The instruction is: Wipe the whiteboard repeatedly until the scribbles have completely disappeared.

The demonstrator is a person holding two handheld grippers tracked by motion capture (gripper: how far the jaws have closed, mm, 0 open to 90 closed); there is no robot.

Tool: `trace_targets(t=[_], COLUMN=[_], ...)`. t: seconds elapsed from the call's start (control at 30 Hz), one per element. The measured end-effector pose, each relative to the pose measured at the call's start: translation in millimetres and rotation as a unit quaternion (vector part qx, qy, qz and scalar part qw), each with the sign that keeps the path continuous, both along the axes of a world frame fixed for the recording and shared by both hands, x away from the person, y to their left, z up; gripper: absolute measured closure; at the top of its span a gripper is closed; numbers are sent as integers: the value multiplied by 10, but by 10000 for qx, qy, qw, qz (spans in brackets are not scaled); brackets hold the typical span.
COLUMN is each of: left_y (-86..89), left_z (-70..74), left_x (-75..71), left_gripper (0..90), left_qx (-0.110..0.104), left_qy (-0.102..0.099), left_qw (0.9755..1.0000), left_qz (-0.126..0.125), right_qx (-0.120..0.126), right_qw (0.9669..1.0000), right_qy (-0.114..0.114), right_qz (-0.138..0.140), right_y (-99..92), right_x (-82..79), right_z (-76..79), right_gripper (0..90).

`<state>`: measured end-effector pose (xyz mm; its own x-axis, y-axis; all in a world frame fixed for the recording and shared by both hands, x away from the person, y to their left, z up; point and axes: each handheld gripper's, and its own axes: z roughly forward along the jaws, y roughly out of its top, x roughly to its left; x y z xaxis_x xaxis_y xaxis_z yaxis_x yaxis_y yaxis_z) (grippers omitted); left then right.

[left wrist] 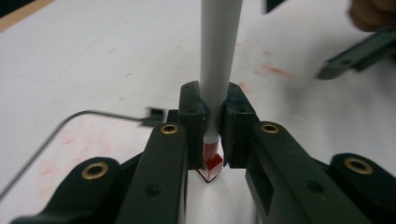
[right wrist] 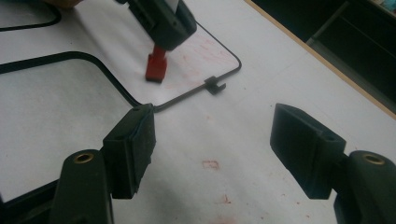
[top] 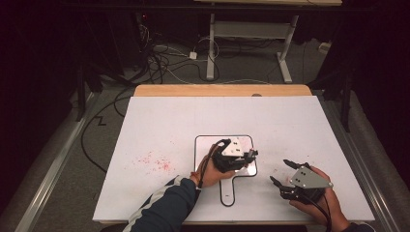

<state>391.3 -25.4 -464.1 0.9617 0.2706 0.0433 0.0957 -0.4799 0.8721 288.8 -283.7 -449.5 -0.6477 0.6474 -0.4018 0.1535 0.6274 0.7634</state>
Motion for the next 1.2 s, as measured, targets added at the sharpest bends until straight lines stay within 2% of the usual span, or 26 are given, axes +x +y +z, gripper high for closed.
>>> trace_targets(t=[0.07,0.1,0.17,0.3,0.37,0.4,0.43,0.47,0.53,0.6,0.7,0.9,0.97,1.0,1.2], left_y=[72,129,154,228,206,176,83,83,-34,-149,-245,-204,-170,-132,-110], left_z=[5,9,7,6,9,11,9,9,7,14,23,23,30,35,34], left_x=[88,170,206,299,262,226,122,122,24,-55,-48,178,250,324,384], left_gripper=[785,785,785,785,786,785,785,785,785,785,785,785,785,785,785], left_qx=[41,84,84,10,5,-2,13,13,11,81,122,79,162,167,130], left_qy=[-24,-98,-126,86,150,193,133,133,83,-64,-124,-79,-195,-142,-24], left_qw=[9999,9997,9995,9991,9992,9995,9999,9999,9999,9997,9995,9999,9995,9992,9990], left_qz=[113,212,293,417,369,258,53,53,-118,-199,-270,42,200,327,427], right_qx=[-9,-13,-29,-37,-46,-51,-43,-45,-48,-45,-48,-49,-38,-39,-43], right_qw=[10000,10000,10000,10000,10000,10000,10000,10000,10000,10000,10000,10000,10000,10000,10000], right_qy=[-15,-21,-19,-12,-7,-5,-4,0,0,5,-1,-16,-5,-5,3], right_qz=[3,7,27,35,55,62,73,67,66,72,76,81,70,77,64], right_y=[2,6,14,22,24,24,23,22,22,24,29,14,4,3,-7], right_x=[-4,-5,-2,1,2,4,7,7,7,6,4,4,5,5,9], right_z=[3,3,1,-2,-5,-6,-8,-8,-8,-8,-6,-7,-7,-7,-9], right_gripper=[319,319,319,319,319,319,319,319,319,319,319,319,319,319,319])
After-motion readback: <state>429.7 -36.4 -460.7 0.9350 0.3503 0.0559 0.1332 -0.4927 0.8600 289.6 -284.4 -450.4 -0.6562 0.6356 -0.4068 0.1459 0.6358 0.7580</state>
